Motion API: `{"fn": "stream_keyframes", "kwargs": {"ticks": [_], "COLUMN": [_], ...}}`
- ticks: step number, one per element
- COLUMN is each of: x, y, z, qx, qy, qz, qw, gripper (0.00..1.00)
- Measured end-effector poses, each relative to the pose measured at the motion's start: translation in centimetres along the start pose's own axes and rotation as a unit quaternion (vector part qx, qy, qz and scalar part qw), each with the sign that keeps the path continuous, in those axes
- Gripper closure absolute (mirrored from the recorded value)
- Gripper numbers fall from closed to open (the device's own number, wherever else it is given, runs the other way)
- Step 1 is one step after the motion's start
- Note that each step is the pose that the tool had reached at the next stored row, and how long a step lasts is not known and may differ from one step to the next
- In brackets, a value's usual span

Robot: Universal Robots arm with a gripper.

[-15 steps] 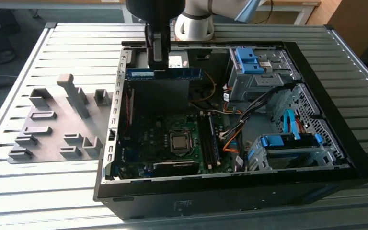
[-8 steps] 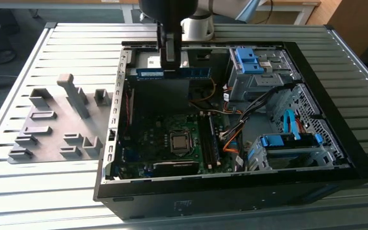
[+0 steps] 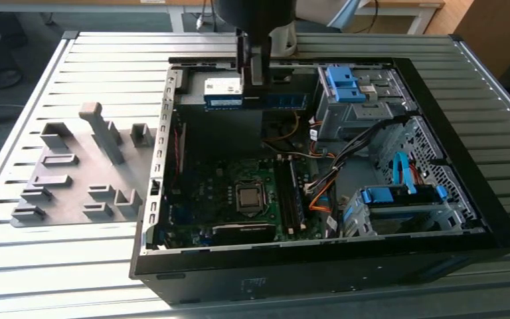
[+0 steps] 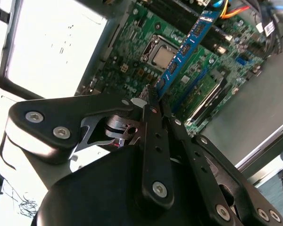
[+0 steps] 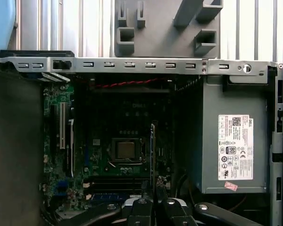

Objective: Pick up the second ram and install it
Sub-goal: 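Pick up the second ram and move it above second insertion slot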

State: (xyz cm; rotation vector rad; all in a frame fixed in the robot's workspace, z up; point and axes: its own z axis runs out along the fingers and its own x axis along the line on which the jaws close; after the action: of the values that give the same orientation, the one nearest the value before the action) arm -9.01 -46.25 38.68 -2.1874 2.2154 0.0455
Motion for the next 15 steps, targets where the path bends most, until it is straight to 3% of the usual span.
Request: {"fn": "stream_keyframes", "kwargs": {"ticks": [15], "x": [-0.04], "y": [-3.75], "z": [0.07], "qx": [0.0000], "qy": [0.0000], "qz": [0.000], "qw": [1.0000], "gripper": [0.86]}}
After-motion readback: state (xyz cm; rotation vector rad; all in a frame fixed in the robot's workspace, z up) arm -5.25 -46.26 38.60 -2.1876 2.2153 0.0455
